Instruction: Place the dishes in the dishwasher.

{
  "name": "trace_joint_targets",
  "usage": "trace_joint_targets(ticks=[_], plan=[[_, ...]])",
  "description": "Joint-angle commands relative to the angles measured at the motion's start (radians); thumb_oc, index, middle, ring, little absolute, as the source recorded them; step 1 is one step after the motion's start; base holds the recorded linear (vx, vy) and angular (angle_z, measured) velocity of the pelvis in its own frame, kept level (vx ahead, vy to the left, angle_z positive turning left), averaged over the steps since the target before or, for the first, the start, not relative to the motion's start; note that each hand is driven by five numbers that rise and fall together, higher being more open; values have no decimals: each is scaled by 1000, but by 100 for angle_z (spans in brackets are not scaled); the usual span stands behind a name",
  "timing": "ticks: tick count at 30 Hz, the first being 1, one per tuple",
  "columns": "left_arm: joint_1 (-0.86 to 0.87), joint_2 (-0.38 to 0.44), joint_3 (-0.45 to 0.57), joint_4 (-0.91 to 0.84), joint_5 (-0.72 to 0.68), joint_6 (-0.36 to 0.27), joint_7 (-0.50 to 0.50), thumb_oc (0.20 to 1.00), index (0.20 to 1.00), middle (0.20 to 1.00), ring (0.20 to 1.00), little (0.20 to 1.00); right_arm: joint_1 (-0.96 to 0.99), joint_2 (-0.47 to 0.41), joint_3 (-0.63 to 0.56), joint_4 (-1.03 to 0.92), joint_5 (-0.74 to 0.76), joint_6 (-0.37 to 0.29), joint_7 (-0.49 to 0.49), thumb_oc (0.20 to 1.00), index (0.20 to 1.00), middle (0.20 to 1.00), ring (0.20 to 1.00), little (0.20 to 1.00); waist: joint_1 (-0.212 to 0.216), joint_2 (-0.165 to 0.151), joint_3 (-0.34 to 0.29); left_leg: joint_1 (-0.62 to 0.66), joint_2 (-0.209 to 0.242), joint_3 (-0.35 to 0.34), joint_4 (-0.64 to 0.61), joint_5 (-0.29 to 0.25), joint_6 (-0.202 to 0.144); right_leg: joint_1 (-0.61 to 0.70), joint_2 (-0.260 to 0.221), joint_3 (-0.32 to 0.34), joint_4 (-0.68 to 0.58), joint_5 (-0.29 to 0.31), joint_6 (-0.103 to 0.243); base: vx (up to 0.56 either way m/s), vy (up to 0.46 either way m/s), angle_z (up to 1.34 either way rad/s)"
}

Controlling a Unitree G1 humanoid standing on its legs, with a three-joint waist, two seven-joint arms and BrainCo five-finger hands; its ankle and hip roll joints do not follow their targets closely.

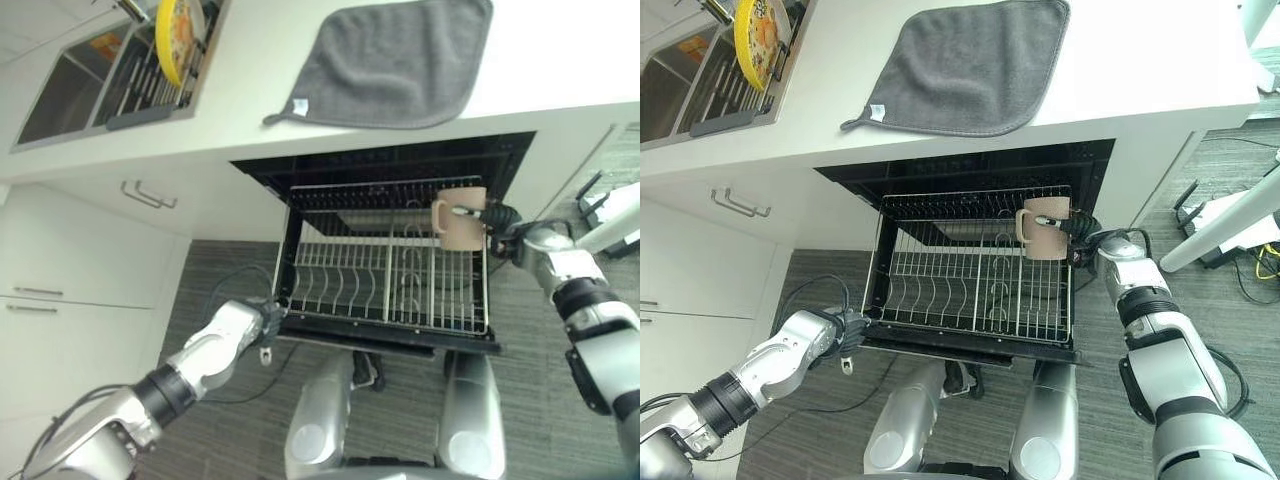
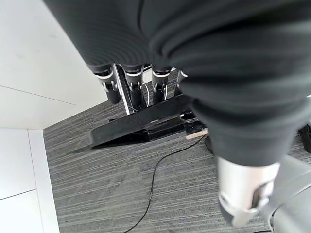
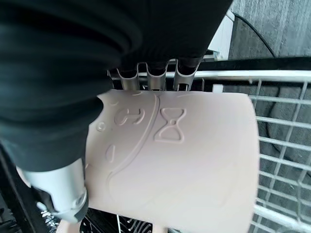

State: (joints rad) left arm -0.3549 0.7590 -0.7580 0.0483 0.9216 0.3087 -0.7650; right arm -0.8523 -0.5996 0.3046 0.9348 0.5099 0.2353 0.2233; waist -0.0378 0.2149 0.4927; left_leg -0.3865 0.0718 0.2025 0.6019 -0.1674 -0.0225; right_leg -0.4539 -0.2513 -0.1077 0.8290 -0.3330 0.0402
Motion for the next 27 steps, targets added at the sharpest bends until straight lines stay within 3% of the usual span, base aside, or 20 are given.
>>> trace_joint_targets(ticks=[1, 13, 18, 27], plan=[[168, 21, -121, -12, -62, -11, -58, 1000, 1000, 1000, 1000, 1000, -55, 1, -21, 64, -1, 18, 5, 1000, 1000, 1000, 1000, 1000, 43, -18, 26, -23, -2, -72, 32, 1, 12, 47, -7, -26, -100, 105, 7, 0, 0, 0], [174, 25, -107, -32, -87, -9, -19, 1000, 1000, 1000, 1000, 1000, -38, -14, -29, 22, 2, 26, -54, 1000, 1000, 1000, 1000, 1000, 28, -18, 26, -8, 5, -62, 13, 10, 10, 44, 2, -23, -93, 97, -2, 0, 0, 0], [186, 42, -67, -71, -114, 13, 4, 1000, 1000, 1000, 1000, 1000, -1, -38, -46, 5, -21, -1, -95, 1000, 1000, 1000, 1000, 1000, 22, -22, 26, -6, 12, -56, 16, 5, 15, 41, 3, -22, -92, 98, -4, 9, -24, -1], [251, 110, 49, -129, -185, 27, 42, 1000, 1000, 1000, 1000, 1000, 73, -152, -99, -185, -73, -39, -230, 1000, 1000, 1000, 1000, 1000, -3, -30, 22, 5, 26, -40, 0, 11, 15, 49, 16, -19, -100, 97, -7, 20, -29, -4]])
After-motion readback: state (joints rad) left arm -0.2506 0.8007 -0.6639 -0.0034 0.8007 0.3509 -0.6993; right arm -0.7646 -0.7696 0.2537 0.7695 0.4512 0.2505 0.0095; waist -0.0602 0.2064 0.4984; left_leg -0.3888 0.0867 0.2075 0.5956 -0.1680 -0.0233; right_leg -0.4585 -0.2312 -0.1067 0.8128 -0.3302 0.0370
